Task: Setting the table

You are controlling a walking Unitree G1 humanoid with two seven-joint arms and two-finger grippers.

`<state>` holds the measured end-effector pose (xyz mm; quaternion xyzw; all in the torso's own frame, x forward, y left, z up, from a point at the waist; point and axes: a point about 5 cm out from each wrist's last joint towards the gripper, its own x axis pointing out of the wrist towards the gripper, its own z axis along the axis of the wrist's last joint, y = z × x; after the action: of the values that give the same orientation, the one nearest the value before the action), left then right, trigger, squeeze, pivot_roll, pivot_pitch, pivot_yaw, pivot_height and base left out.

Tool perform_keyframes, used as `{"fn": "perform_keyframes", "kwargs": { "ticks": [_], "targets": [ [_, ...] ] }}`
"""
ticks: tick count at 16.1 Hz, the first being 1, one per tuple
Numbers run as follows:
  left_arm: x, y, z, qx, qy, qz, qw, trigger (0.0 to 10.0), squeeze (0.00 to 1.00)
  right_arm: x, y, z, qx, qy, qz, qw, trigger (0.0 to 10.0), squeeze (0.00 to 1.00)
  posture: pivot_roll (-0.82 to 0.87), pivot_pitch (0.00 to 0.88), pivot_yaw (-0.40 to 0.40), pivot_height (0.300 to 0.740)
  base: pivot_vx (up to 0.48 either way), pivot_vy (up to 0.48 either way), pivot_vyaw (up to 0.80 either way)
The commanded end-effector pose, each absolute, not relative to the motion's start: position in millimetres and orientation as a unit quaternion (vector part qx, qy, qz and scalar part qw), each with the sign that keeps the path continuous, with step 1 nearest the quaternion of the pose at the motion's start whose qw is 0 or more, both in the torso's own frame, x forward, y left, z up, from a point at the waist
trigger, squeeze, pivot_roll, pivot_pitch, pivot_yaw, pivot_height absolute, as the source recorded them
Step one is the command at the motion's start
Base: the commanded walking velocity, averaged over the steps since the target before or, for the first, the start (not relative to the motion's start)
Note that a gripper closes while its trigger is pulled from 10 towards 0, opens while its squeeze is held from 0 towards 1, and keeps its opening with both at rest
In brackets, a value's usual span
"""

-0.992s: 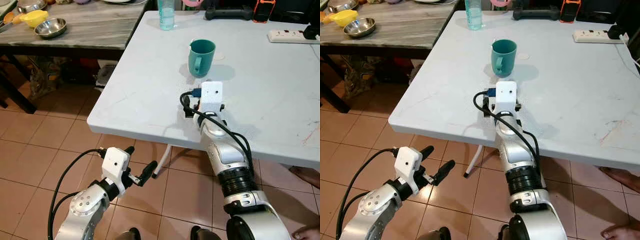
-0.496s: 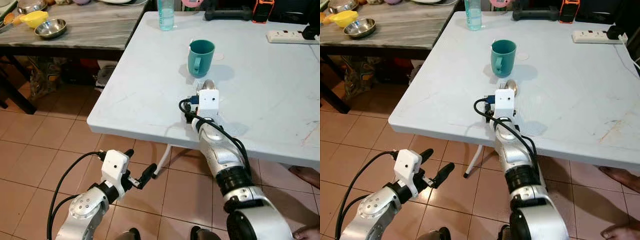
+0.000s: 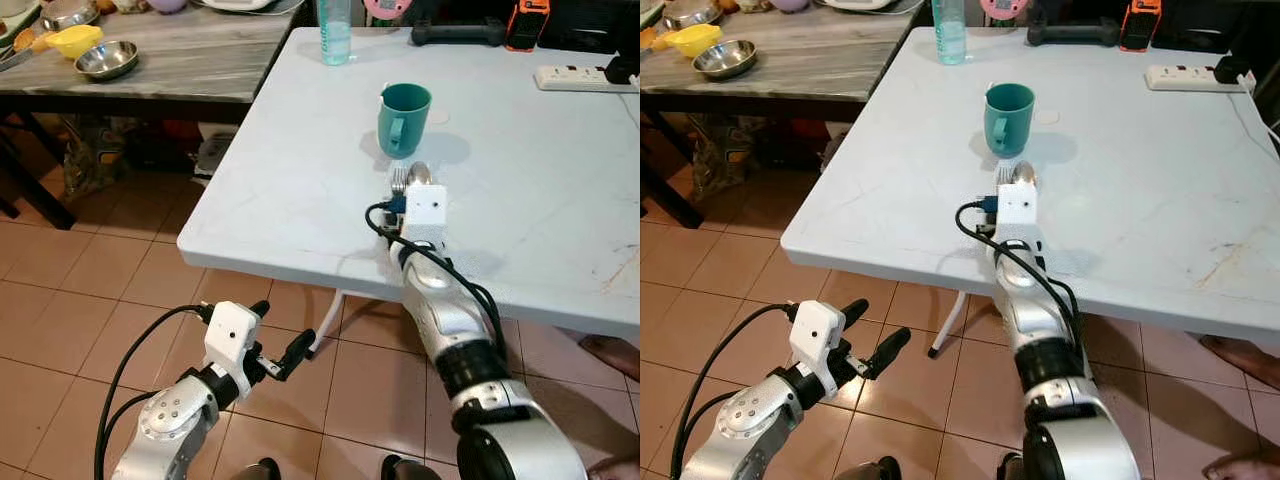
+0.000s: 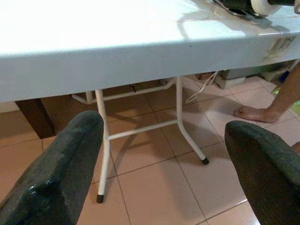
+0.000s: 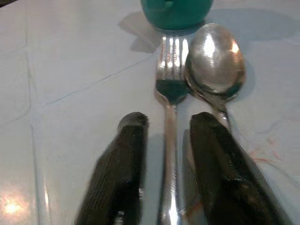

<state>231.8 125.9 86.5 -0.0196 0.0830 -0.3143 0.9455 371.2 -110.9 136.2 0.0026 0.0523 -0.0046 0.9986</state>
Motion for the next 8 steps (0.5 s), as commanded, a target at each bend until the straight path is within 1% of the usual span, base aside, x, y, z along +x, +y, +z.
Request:
{"fn": "perform_keyframes", "kwargs": {
  "ticks": [1, 2, 3, 4, 7, 8],
  "targets": [
    [231, 126, 94, -0.022, 0.074, -0.33, 0.941, 10.0, 0.0, 356, -120, 93, -0.001, 0.144, -0.02, 0.989, 0.0, 0.0, 0.06, 0.215, 0.085, 0.74, 0.0, 0.0, 0.0],
    [230, 123, 98, -0.027, 0.068, -0.35, 0.934, 10.0, 0.0, 353, -123, 92, -0.001, 0.145, -0.021, 0.989, 0.0, 0.0, 0.05, 0.215, 0.085, 0.74, 0.0, 0.0, 0.0],
    [229, 120, 102, -0.051, 0.068, -0.369, 0.925, 10.0, 0.0, 352, -125, 90, -0.003, 0.148, -0.023, 0.989, 0.0, 0.0, 0.05, 0.215, 0.085, 0.74, 0.0, 0.0, 0.0],
    [229, 118, 106, -0.047, 0.062, -0.381, 0.921, 10.0, 0.0, 350, -126, 88, -0.004, 0.152, -0.024, 0.988, 0.0, 0.0, 0.05, 0.215, 0.085, 0.74, 0.0, 0.0, 0.0],
    [233, 117, 109, -0.041, 0.058, -0.387, 0.919, 10.0, 0.0, 348, -127, 87, -0.002, 0.154, -0.025, 0.988, 0.0, 0.0, 0.04, 0.209, 0.083, 0.74, 0.0, 0.0, 0.0],
    [236, 118, 110, -0.041, 0.054, -0.376, 0.924, 10.0, 0.0, 348, -127, 88, -0.001, 0.154, -0.026, 0.988, 0.0, 0.0, 0.04, 0.204, 0.083, 0.74, 0.0, 0.0, 0.0]
  ]
}}
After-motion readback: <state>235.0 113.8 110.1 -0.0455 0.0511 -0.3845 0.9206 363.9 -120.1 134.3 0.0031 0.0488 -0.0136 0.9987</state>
